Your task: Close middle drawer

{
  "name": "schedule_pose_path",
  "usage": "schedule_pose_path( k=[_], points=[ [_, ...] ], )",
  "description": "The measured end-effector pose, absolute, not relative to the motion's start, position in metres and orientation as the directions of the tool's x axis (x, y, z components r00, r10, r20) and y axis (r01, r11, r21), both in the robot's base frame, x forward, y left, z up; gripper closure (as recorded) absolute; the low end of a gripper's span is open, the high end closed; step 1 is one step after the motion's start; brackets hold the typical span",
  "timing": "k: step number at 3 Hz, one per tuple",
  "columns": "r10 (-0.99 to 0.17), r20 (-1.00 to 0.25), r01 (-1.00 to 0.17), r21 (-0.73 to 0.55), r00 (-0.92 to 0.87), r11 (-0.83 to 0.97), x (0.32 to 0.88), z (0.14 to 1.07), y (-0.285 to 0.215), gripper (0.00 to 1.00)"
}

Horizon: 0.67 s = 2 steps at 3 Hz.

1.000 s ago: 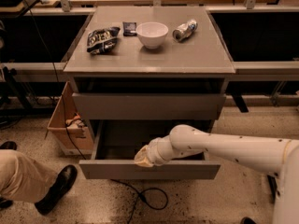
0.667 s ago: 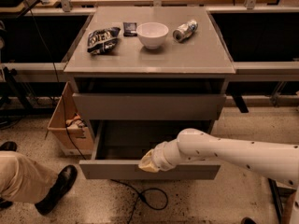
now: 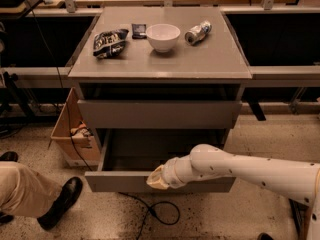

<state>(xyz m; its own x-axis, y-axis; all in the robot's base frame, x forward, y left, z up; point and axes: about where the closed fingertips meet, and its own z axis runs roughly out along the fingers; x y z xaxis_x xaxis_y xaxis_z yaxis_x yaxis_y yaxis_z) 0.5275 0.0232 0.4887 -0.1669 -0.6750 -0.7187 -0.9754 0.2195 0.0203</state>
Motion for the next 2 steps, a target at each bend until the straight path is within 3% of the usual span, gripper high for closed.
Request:
schedule_pose_path(
  k=[2],
  points=[
    [-0.658,-0.710,-0.957,0.080,-0.250,0.279,0.513,0.451,0.029,1.00]
  ],
)
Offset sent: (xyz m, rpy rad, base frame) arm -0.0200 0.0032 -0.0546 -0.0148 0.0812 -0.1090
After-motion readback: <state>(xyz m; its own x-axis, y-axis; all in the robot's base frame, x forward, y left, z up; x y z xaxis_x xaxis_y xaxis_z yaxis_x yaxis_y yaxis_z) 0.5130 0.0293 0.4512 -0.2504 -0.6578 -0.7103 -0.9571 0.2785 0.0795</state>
